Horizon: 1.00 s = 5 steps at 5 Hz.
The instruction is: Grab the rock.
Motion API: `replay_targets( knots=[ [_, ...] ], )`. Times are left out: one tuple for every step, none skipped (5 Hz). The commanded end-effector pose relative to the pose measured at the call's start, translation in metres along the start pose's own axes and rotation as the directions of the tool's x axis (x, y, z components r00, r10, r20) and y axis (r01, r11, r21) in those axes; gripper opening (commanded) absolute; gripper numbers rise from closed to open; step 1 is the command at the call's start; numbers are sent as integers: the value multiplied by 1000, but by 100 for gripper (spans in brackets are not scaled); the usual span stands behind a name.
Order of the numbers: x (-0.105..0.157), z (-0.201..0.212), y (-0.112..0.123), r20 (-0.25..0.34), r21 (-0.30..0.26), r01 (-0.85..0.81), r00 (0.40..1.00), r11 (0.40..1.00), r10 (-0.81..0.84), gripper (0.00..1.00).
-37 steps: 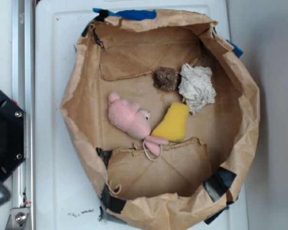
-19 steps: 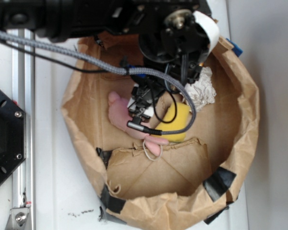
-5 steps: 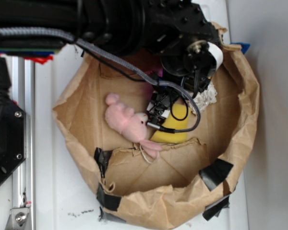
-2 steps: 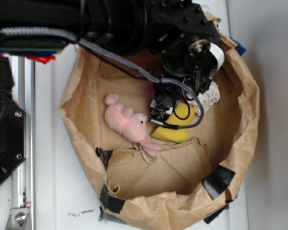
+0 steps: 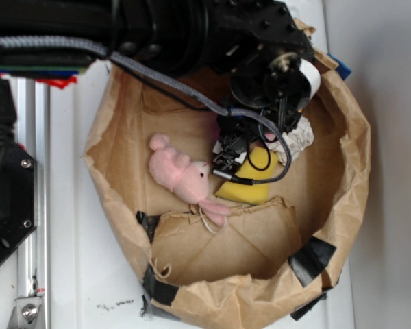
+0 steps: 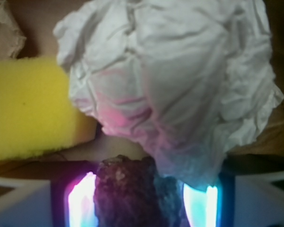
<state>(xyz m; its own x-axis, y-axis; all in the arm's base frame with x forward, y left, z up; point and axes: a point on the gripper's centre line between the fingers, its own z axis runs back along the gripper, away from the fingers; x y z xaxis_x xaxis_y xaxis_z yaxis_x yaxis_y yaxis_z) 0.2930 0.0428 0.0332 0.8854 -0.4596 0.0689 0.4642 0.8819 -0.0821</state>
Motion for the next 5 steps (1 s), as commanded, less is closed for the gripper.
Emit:
replay_targets(
  knots=[
    [-7,51,6,81,53,-73,994,996,69,0],
    [-13,74,-2,106,40,-101,990,994,96,0],
    [-13,92,-13,153,24,-176,973,984,171,0],
    [-2,102,-33,159,24,-309,940,951,302,0],
    [9,110,-49,128,44,-406,908,913,398,0]
  ],
)
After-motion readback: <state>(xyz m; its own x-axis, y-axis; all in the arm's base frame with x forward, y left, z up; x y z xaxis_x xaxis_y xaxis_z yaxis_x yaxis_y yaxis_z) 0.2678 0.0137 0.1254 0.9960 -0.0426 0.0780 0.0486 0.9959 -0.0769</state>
